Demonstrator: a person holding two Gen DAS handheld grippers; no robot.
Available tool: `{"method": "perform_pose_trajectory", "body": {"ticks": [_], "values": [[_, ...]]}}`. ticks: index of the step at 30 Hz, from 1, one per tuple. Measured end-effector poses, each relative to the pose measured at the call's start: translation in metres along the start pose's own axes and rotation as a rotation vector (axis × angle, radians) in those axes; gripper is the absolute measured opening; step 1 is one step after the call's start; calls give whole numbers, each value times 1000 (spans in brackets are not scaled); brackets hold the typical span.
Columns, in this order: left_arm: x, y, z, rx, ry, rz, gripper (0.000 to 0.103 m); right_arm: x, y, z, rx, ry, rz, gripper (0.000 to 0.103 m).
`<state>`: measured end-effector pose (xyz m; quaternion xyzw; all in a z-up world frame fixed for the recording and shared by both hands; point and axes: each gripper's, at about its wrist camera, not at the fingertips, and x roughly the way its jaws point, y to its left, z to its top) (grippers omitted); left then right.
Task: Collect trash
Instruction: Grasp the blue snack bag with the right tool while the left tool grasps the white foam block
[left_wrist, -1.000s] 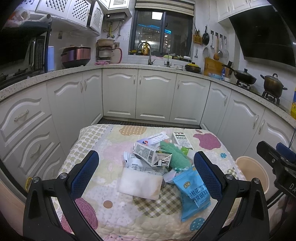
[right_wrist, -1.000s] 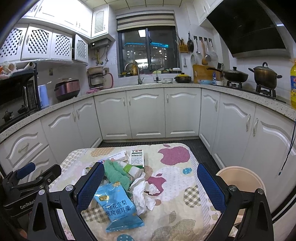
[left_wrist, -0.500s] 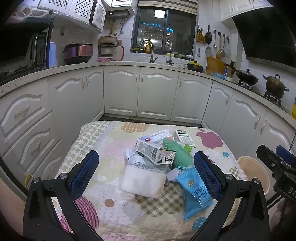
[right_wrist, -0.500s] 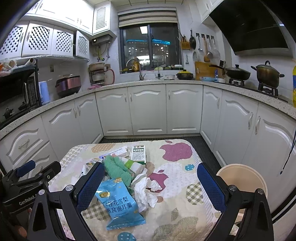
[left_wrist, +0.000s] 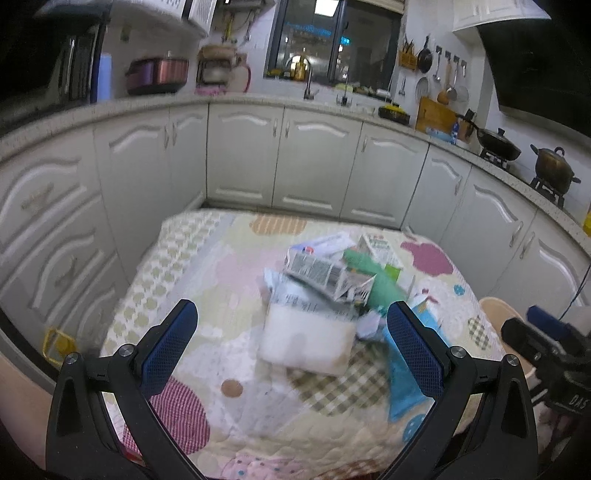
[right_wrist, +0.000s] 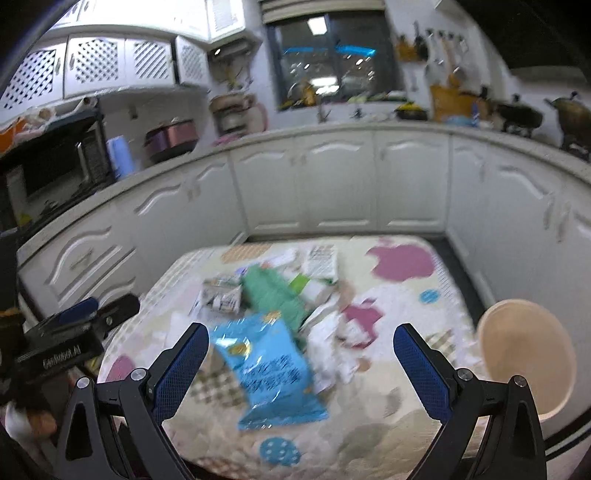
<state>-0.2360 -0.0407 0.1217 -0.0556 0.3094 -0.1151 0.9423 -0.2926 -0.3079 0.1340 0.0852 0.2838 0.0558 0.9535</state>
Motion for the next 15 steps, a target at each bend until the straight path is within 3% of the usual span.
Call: {"method": "perform_pose_trajectory", "body": {"ticks": [5, 9, 11, 15], "values": [[16, 13, -7, -6, 72, -37, 102, 32, 9, -14, -36, 104, 87, 100], [33, 13, -13, 20, 147, -86, 102, 61, 7, -24, -62, 195, 93, 99], [42, 13, -16, 17, 176, -105, 102, 72, 3, -28, -65, 222, 90, 94], [61, 19, -17, -63, 228, -126, 102, 87, -2, -33, -54, 267, 116, 73]]}}
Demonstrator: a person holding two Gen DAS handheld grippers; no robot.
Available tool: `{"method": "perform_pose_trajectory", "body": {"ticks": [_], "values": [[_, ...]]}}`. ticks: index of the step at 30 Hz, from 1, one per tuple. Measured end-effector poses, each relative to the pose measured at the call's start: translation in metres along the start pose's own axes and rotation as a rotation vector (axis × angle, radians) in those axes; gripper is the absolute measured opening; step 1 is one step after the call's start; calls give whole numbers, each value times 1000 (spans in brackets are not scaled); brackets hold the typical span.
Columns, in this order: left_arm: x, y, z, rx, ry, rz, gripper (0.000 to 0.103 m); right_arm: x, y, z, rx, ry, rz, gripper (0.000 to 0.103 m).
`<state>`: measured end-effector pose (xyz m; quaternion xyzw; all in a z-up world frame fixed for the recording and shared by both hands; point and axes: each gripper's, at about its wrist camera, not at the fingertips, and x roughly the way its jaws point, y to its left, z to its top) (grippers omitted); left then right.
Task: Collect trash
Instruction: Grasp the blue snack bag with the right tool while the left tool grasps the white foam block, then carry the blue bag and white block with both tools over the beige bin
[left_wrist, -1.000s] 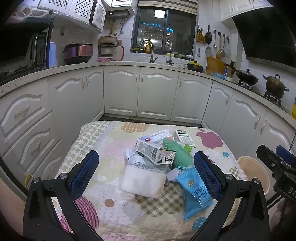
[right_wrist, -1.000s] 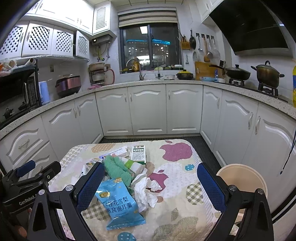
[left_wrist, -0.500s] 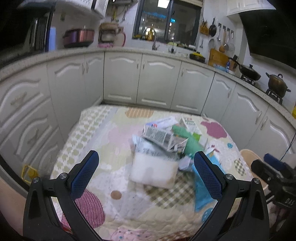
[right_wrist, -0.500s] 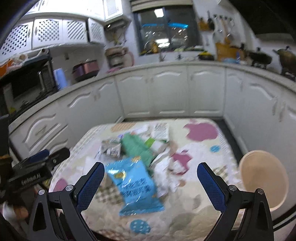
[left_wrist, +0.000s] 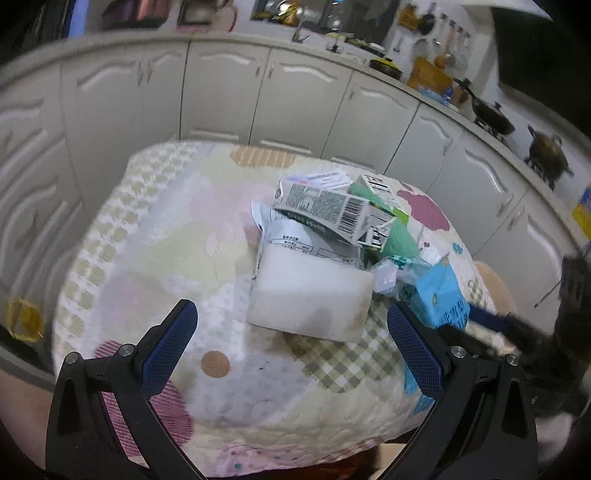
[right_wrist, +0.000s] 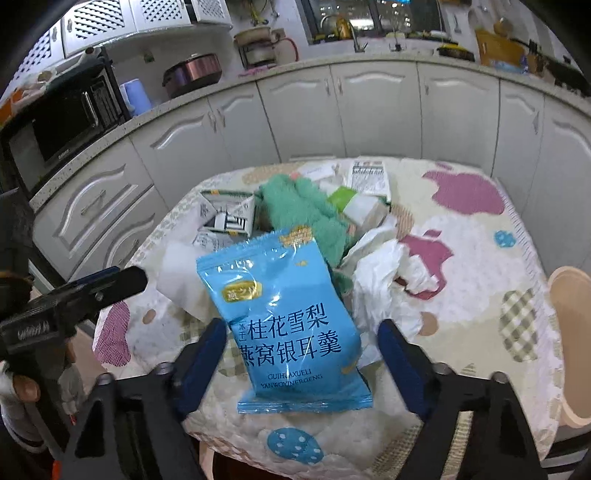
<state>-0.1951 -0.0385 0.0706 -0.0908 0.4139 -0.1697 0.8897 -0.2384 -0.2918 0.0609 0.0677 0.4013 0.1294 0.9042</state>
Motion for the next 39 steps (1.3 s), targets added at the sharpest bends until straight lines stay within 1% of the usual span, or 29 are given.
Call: {"method": "perform_pose_trajectory", "body": {"ticks": [1, 2, 3, 5, 7, 12, 15, 17, 20, 21, 23, 24, 25, 28, 31, 32, 33, 36, 39], "values": [[4, 4, 1, -31, 12, -11, 102, 2, 0, -1, -3, 6, 7, 62], [10, 7, 3, -73, 29, -22, 102, 4, -1, -2, -3, 9, 18, 59], [13, 9, 4, -103, 43, -27, 102, 4, -2, -3, 0, 7, 27, 58], [20, 12, 4, -152, 65, -26, 102, 3, -4, -4, 3, -5, 39, 54], [25, 13, 5, -200, 73, -16, 102, 3, -6, -4, 11, -8, 51, 44], [33, 16, 11, -332, 60, -38, 102, 1, -10, -3, 18, -11, 71, 44], [38, 19, 14, -380, 41, -17, 102, 0, -13, -2, 19, -12, 81, 44], [43, 23, 16, -417, 48, -16, 102, -2, -15, -2, 20, -18, 86, 44], [52, 27, 17, -428, 66, -12, 102, -5, -17, -1, 26, -29, 93, 43], [55, 29, 17, -430, 72, -18, 99, -6, -17, 0, 27, -31, 95, 43], [59, 31, 16, -426, 97, -41, 82, -7, -16, 0, 26, -33, 98, 42], [60, 32, 16, -426, 98, -65, 78, -8, -15, 0, 23, -35, 99, 42], [59, 32, 15, -424, 95, -87, 71, -9, -14, 0, 19, -36, 101, 41], [51, 30, 16, -396, 85, -99, 68, -17, -11, 0, 9, -46, 108, 40], [36, 30, 15, -363, 58, -110, 67, -26, -9, 1, -3, -66, 113, 38], [30, 32, 15, -355, 52, -114, 66, -30, -8, 1, -8, -74, 112, 31], [26, 34, 16, -354, 48, -118, 66, -32, -8, 2, -12, -80, 109, 19], [13, 37, 19, -338, 32, -116, 66, -33, -11, 2, -4, -86, 96, 18], [9, 38, 20, -332, 30, -111, 66, -26, -18, -1, 33, -61, 105, 15]]}}
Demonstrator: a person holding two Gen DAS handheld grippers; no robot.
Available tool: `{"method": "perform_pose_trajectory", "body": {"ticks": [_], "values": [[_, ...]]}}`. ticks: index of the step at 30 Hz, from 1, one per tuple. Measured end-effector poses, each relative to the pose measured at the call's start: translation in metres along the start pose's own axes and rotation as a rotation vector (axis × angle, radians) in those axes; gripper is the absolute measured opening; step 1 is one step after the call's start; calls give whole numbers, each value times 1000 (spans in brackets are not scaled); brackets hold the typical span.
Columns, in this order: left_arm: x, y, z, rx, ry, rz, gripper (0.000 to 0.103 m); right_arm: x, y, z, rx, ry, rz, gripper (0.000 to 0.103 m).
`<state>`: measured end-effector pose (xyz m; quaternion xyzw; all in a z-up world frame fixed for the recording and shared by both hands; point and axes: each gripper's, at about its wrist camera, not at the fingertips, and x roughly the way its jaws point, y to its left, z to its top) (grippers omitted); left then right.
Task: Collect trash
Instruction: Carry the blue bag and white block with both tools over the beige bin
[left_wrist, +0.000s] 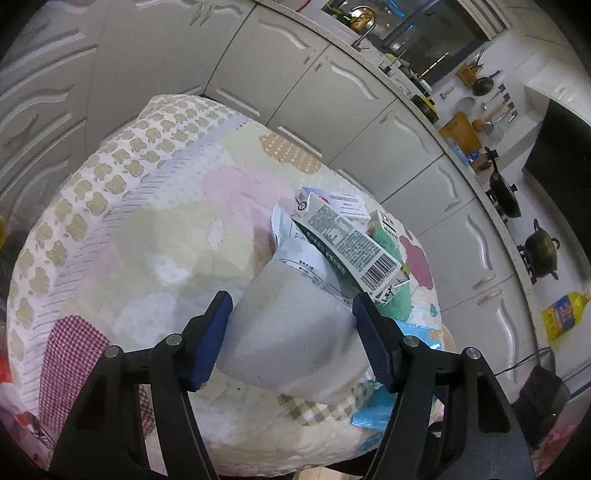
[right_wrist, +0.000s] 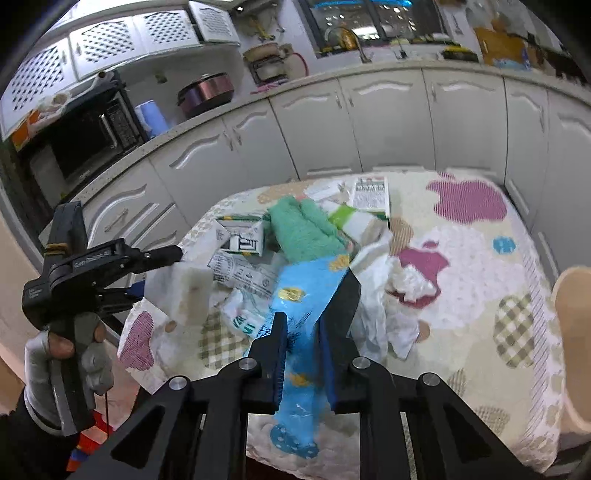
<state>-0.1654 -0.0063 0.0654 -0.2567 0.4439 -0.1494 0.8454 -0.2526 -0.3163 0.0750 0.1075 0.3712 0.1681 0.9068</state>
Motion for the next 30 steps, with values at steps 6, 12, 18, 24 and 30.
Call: {"method": "perform_pose_trajectory", "body": {"ticks": [6, 12, 18, 24, 30], "values": [[-10, -11, -3, 30, -6, -17, 66, -9, 2, 1, -12, -20, 17, 8], [-33, -41, -2, 113, -56, -42, 66, -31, -7, 6, 16, -72, 36, 4], [-32, -81, -2, 186, -44, -89, 66, -52, -26, 14, 55, -126, 22, 3], [-6, -140, -12, 296, 29, -152, 66, -77, -56, 17, 103, -180, -34, 3], [31, -199, -26, 384, 91, -186, 66, -105, -97, 20, 166, -232, -110, 3]]}}
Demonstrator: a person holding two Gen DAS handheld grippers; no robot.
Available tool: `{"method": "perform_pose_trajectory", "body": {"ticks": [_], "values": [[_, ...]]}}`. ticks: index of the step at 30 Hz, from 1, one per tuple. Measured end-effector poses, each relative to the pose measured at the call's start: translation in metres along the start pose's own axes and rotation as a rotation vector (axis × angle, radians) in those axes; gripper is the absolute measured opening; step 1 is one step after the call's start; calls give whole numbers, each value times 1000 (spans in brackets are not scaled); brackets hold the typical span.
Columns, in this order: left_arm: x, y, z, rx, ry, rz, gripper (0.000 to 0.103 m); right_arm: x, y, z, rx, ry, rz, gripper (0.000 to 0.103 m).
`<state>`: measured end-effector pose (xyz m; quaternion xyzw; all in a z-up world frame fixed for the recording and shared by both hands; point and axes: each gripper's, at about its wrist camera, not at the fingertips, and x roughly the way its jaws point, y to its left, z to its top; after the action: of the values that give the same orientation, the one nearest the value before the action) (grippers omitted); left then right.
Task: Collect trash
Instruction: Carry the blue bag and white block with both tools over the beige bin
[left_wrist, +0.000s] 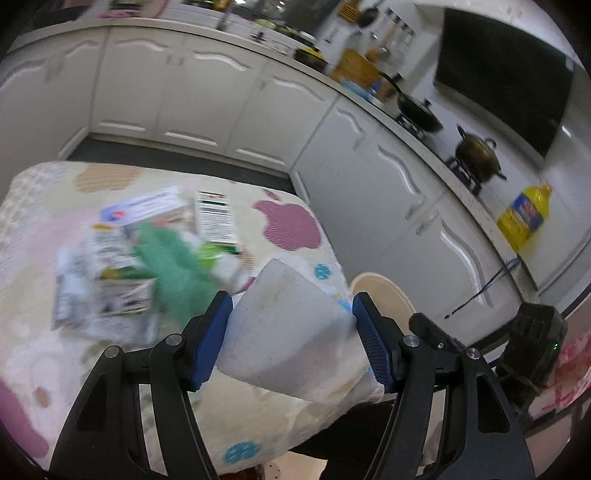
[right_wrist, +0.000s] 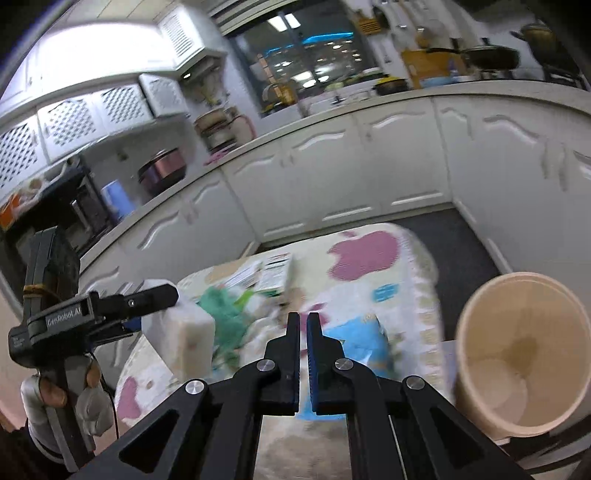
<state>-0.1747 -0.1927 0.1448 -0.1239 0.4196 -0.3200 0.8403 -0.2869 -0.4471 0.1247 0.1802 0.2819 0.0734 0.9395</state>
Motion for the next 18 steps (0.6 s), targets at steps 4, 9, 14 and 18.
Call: {"method": "perform_pose_trajectory", "body": {"ticks": [4, 9, 14, 18], "values": [[21, -12, -1, -10, 46, -22, 66, 7, -25, -4, 55, 62, -37, 4], [29, -20, -4, 18, 56, -2, 66, 14, -38, -16, 83, 101, -50, 62], [30, -18, -3, 11, 52, 2, 66, 43, -26, -27, -27, 201, -78, 75], [29, -18, -3, 24, 45, 12, 66, 72, -40, -37, -33, 290, -139, 56]]}}
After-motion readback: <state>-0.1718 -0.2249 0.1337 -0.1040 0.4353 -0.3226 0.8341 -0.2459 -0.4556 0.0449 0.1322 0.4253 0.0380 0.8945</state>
